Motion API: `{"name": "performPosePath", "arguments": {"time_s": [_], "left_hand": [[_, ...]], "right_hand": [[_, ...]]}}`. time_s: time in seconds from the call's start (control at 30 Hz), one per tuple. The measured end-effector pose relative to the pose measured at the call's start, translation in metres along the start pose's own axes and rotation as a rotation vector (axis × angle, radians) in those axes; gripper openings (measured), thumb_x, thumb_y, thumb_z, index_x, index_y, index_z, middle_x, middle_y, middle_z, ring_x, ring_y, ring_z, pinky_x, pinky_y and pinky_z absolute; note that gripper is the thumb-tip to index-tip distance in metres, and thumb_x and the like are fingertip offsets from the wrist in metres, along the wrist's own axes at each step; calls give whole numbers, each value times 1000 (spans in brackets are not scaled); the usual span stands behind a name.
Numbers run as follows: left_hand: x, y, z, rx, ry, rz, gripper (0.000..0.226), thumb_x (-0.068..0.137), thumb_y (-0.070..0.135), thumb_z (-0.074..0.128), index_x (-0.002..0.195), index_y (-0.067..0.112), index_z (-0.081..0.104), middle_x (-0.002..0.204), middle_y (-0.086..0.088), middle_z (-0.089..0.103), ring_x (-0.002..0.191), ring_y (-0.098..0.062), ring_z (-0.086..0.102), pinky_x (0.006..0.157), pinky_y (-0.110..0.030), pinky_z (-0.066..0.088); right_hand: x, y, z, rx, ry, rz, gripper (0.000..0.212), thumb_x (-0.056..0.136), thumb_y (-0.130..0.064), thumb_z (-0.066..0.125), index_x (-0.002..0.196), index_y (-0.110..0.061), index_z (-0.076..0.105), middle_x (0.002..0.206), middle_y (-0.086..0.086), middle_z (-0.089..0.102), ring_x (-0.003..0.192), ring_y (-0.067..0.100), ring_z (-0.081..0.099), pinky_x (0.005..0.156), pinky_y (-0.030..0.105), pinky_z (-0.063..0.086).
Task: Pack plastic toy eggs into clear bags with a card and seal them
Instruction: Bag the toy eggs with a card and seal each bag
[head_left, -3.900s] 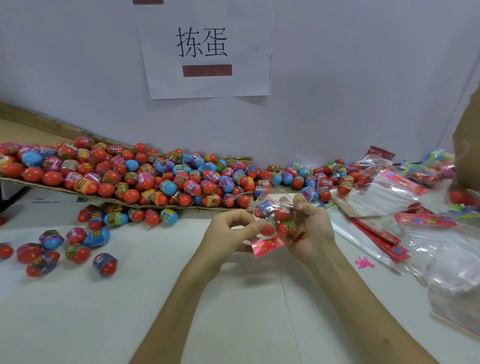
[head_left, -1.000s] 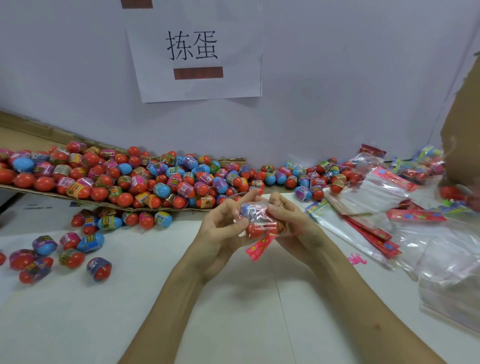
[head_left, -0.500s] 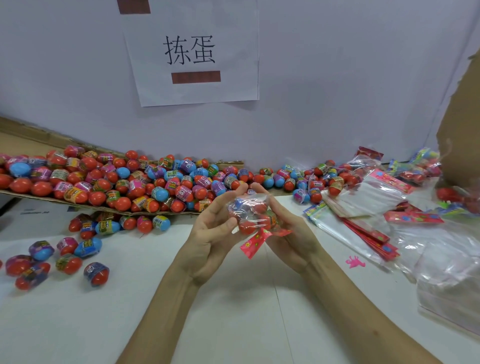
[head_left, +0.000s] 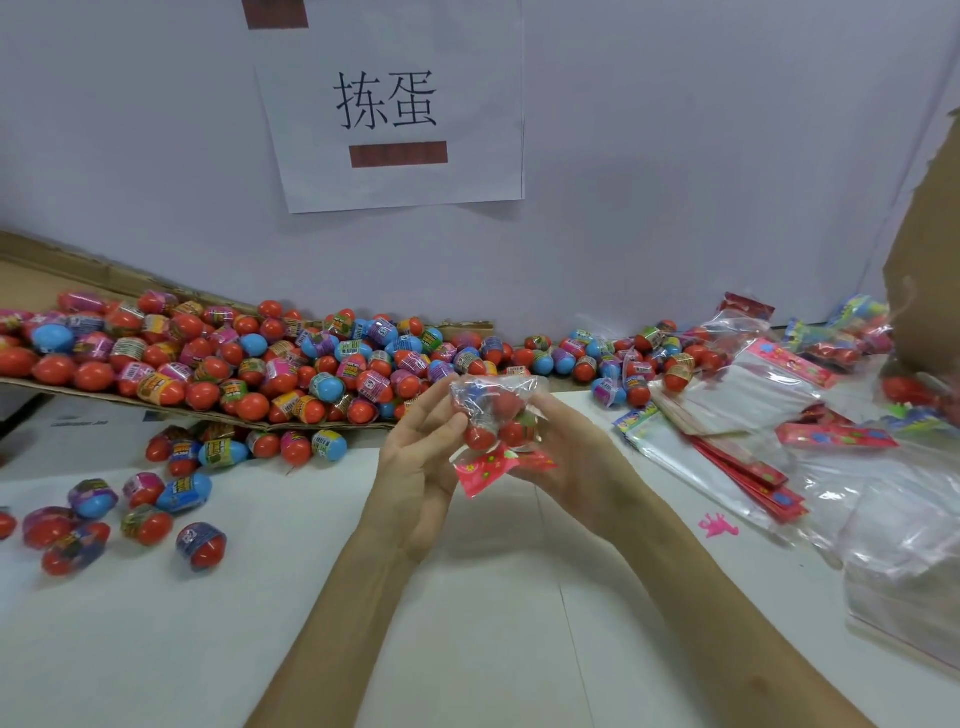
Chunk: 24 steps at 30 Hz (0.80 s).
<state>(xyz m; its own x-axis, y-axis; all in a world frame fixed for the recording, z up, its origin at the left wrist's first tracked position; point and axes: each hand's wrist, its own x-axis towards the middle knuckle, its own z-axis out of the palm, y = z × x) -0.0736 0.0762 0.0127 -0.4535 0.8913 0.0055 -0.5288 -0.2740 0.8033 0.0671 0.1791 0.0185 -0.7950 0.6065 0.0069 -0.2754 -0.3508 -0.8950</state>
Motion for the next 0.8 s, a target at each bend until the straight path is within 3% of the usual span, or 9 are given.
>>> {"name": "performPosePath", "arguments": {"time_s": [0.07, 0.17, 0.33, 0.4, 0.47, 0.5, 0.57, 0.67, 0.8], "left_hand": [[0, 1, 0, 20, 14, 11, 55, 83, 14, 69, 137, 19, 61, 129, -5, 73, 115, -23, 72, 86, -35, 63], [2, -2, 1, 5, 46, -9, 55, 80, 15, 71, 135, 18, 62, 127, -6, 73, 113, -24, 72, 86, -34, 63], [6, -5, -4, -20, 92, 5, 51, 77, 12, 73, 128, 15, 66, 120, -6, 76, 105, -21, 75, 81, -31, 63], [8, -6, -6, -17, 104, 34, 48, 75, 11, 74, 123, 15, 68, 112, -5, 77, 100, -19, 75, 76, -28, 62], [9, -8, -8, -4, 109, 62, 43, 73, 9, 75, 115, 15, 70, 105, -2, 77, 94, -17, 75, 72, -26, 61], [10, -9, -8, 7, 106, 72, 40, 73, 9, 75, 112, 16, 71, 102, -1, 78, 92, -16, 76, 70, -25, 61], [11, -10, -9, 21, 102, 84, 36, 74, 7, 75, 109, 16, 72, 99, 0, 78, 90, -15, 76, 69, -25, 60], [11, -10, -10, 11, 122, 75, 37, 74, 9, 75, 110, 17, 72, 104, -2, 78, 94, -17, 75, 72, -27, 61], [10, -9, -9, -55, 134, 23, 42, 76, 11, 72, 117, 17, 66, 115, -8, 76, 99, -21, 75, 92, -40, 60]], "right_hand": [[2, 5, 1, -142, 92, -41, 41, 94, -34, 71, 128, -13, 65, 115, 4, 75, 109, 29, 71, 84, 35, 59], [3, 6, 1, -106, 131, -54, 42, 87, -29, 77, 124, -12, 66, 113, 10, 76, 104, 29, 73, 81, 34, 60], [1, -1, 1, 31, 84, -6, 50, 77, -17, 61, 127, -12, 66, 121, 14, 72, 105, 27, 69, 86, 38, 57], [0, -2, 3, 88, 166, -23, 43, 81, -23, 65, 122, -11, 68, 118, 13, 71, 105, 26, 67, 90, 42, 54], [1, -1, 4, 15, 248, -21, 23, 94, -34, 60, 98, -21, 78, 100, 4, 73, 98, 19, 67, 89, 42, 54], [2, -1, 3, -46, 259, -22, 27, 98, -37, 57, 90, -25, 80, 93, 0, 74, 94, 15, 68, 89, 40, 55], [3, 0, 1, -138, 246, -9, 24, 100, -33, 59, 100, -17, 77, 96, 3, 74, 92, 14, 70, 86, 36, 57], [5, 2, -3, -155, 271, -7, 13, 99, -20, 65, 100, -8, 69, 98, 9, 76, 91, 19, 74, 75, 30, 58], [4, 4, -4, -77, 278, -31, 12, 93, -20, 71, 94, -7, 72, 98, 14, 76, 89, 23, 74, 74, 26, 59]]}}
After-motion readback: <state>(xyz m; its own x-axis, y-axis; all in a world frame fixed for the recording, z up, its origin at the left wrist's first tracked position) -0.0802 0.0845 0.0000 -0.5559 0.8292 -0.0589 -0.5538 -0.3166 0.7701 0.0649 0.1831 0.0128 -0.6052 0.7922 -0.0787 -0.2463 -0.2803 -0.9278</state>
